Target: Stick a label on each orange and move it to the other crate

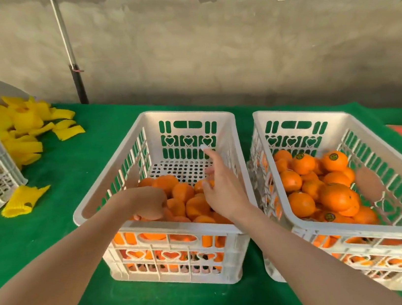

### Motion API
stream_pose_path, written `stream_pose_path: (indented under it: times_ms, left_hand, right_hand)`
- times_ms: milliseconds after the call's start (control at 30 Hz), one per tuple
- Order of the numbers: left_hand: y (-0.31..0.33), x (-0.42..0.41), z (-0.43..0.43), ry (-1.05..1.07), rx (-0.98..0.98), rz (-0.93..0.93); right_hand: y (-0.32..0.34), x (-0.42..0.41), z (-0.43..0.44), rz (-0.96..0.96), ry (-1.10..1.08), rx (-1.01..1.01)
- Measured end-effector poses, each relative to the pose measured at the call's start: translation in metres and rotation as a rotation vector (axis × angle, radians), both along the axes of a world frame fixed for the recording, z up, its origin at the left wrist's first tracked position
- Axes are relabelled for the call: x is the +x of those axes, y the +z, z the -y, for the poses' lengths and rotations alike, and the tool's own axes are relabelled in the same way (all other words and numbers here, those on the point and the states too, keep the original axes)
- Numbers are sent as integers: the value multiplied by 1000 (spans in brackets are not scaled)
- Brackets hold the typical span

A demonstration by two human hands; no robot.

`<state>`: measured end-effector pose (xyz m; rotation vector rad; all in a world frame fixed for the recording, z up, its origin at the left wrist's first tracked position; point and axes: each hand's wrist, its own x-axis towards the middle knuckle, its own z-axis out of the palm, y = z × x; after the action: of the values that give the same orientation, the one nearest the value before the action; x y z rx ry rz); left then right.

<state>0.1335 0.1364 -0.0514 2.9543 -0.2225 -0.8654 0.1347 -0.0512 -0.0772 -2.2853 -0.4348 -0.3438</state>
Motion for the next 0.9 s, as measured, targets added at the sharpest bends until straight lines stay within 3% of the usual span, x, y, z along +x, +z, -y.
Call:
stream_pose_path:
  times_ms: [67,100,233,400,567,900]
  left_hand:
    - [2,0,-8,46,-142,33]
    - [3,0,-13,106,-301,41]
    - [13,-8,-18,368,-1161,-49]
    - [17,-26,8,348,-1651,-52]
    - [23,-45,41,267,-1904,-90]
    - [31,-73,109,269,-1926,-154]
  right_hand:
    - [2,-1,0,-7,-22,25]
    - [3,-2,0,-18,-30,54]
    - [15,-10,2,-102,16,279]
    - [31,-31,19,-200,221,497]
    - [45,-62,38,-111,326,421]
    - [54,-90,91,77,220,357]
